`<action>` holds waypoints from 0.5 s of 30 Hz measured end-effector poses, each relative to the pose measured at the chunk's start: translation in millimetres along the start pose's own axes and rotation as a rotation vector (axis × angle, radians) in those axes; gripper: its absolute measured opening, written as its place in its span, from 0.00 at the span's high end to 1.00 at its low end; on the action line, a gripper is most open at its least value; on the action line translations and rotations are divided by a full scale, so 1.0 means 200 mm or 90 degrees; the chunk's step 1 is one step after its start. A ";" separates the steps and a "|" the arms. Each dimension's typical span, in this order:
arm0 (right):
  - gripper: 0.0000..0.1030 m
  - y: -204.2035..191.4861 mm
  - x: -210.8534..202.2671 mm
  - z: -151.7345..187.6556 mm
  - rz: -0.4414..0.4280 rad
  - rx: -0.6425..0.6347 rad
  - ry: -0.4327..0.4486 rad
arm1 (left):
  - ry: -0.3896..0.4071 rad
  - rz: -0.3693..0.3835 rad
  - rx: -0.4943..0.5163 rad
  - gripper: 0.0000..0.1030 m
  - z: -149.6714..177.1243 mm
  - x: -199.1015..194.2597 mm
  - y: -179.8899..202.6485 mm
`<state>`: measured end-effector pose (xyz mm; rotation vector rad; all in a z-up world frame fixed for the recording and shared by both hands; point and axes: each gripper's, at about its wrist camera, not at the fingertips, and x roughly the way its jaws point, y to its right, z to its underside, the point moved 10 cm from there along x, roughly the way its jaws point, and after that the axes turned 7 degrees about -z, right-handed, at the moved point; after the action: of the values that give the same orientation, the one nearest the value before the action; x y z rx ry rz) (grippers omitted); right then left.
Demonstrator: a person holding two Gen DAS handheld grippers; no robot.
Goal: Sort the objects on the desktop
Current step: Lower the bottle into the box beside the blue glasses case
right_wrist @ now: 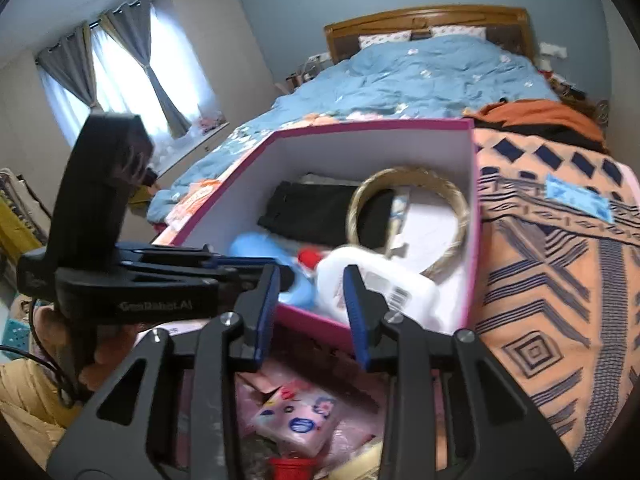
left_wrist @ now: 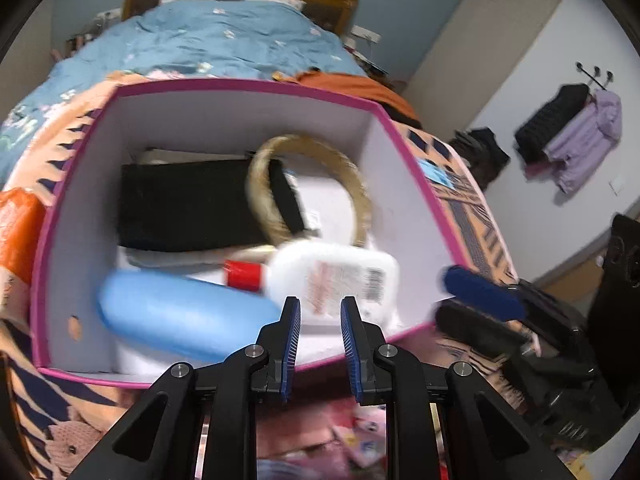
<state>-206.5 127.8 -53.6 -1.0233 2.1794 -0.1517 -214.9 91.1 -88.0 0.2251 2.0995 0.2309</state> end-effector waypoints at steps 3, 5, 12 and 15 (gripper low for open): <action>0.66 0.07 -0.01 0.00 0.005 0.028 0.004 | 0.005 0.000 -0.003 0.80 -0.02 -0.02 -0.05; 0.66 0.10 -0.01 0.02 0.012 0.034 -0.001 | 0.014 -0.026 0.005 0.79 -0.04 -0.03 -0.08; 0.66 0.11 0.01 0.04 0.004 0.042 -0.008 | -0.016 -0.072 0.011 0.76 -0.09 0.09 -0.19; 0.63 0.11 0.01 0.04 -0.001 0.047 -0.006 | -0.066 -0.051 0.017 0.75 -0.07 0.18 -0.18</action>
<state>-216.3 142.7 -68.9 -0.9821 2.1494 -0.2253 -248.5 64.8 -120.1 0.1651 2.0045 0.1400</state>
